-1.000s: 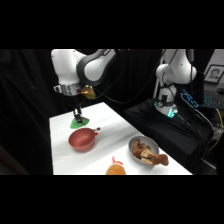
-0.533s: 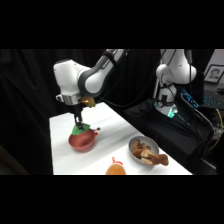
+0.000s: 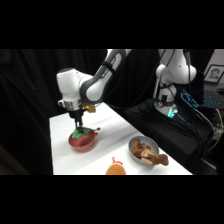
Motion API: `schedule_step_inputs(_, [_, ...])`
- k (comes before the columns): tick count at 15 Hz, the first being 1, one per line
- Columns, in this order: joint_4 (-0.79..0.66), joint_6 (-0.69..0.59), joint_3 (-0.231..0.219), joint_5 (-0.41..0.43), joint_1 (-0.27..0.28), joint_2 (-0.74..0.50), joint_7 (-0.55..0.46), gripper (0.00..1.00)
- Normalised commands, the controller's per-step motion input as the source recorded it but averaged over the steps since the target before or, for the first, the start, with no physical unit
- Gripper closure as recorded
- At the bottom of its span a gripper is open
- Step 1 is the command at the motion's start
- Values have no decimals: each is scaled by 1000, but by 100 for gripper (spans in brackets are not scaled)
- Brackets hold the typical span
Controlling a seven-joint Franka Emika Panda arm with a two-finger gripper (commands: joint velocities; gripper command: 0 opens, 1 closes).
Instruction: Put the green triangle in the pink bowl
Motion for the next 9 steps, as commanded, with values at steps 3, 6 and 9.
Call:
schedule_step_inputs(3, [117, 100, 61, 123, -66, 106, -84, 95])
schedule_step_inputs(6, [152, 75, 61, 120, -66, 120, -82, 95])
schedule_step_inputs(9, [187, 52, 67, 126, -72, 127, -87, 57])
